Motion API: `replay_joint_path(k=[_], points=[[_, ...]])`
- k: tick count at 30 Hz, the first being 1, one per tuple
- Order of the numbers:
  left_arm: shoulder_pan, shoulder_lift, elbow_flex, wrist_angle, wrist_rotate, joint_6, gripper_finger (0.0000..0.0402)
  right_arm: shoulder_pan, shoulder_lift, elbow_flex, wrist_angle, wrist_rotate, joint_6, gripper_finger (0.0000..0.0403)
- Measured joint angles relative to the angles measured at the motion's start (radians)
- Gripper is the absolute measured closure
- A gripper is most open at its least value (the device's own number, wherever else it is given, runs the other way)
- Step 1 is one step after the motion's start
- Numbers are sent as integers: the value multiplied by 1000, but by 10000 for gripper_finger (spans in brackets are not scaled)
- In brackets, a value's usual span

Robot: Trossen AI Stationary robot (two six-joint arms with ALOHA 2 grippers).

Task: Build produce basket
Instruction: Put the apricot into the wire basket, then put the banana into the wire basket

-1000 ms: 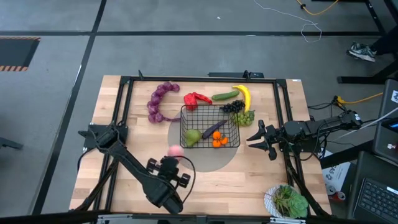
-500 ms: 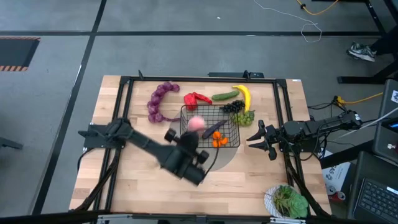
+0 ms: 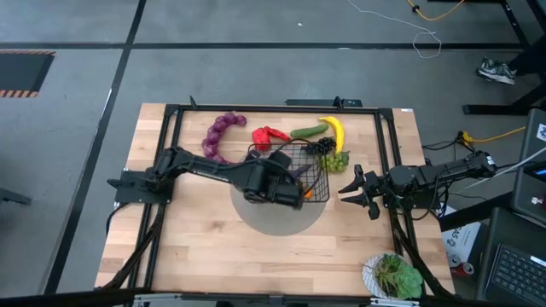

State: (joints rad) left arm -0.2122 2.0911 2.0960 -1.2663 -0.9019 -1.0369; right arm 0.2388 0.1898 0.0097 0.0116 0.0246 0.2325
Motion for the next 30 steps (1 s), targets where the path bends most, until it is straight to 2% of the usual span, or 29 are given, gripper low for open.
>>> replay_joint_path(k=[5,10,13,26,30], points=[[4,0,0,0,6,1,306,0,0,0,0,0,1,272],[-8,0,0,0,109,1,304,0,0,0,0,0,0,272],[-21,0,0,0,138,1,305,0,0,0,0,0,1,272],[-65,0,0,-2,96,3,305,0,0,0,0,0,1,272],[-87,0,0,-25,89,149,305,0,0,0,4,0,2,272]])
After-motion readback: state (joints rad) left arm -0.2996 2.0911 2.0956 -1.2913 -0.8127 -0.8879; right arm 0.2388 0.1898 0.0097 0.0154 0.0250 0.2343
